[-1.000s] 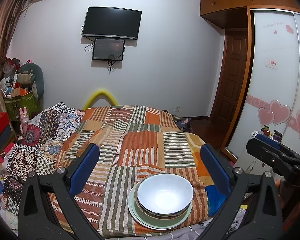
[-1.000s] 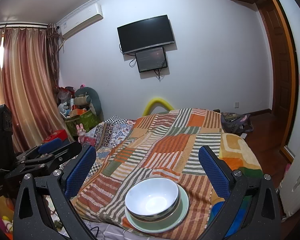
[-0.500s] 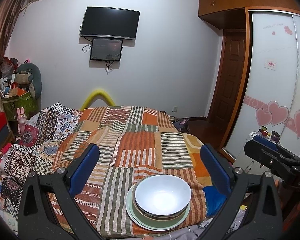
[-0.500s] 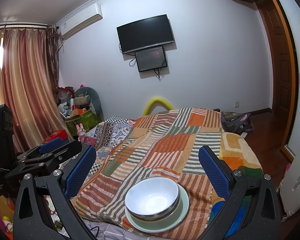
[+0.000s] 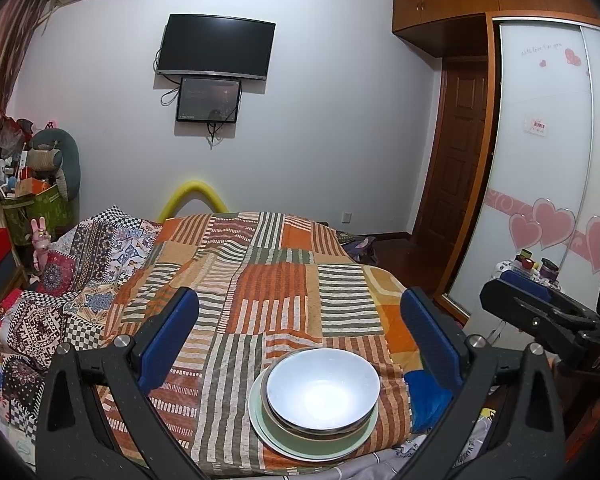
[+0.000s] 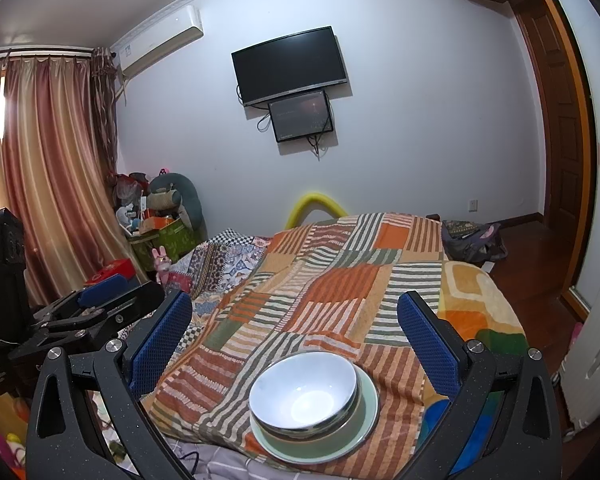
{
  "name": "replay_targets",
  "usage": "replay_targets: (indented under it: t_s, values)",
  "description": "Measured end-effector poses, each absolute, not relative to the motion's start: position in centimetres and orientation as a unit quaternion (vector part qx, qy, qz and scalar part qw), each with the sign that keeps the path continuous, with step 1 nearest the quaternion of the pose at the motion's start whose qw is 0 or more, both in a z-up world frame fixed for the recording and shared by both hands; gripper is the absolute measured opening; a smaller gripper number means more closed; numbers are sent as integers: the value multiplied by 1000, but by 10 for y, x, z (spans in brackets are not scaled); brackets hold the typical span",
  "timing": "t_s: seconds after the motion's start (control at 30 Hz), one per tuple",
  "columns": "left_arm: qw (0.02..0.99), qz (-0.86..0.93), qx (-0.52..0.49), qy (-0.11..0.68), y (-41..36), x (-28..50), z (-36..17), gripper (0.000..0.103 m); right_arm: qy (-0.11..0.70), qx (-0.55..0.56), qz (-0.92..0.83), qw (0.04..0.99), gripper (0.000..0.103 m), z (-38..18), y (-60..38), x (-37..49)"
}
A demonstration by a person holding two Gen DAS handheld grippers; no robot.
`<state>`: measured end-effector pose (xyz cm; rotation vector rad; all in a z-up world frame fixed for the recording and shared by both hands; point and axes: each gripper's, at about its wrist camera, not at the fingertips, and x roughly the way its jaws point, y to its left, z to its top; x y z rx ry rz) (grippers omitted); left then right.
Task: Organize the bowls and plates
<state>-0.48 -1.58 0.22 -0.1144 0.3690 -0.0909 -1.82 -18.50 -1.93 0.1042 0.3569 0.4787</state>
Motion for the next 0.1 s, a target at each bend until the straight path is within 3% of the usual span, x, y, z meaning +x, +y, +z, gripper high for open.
replay_targets:
  t_s: [0.1]
  values:
    - [980,-44,-58,185,-16,-4,2,102,177,50,236,954,102,-20,-186,-18]
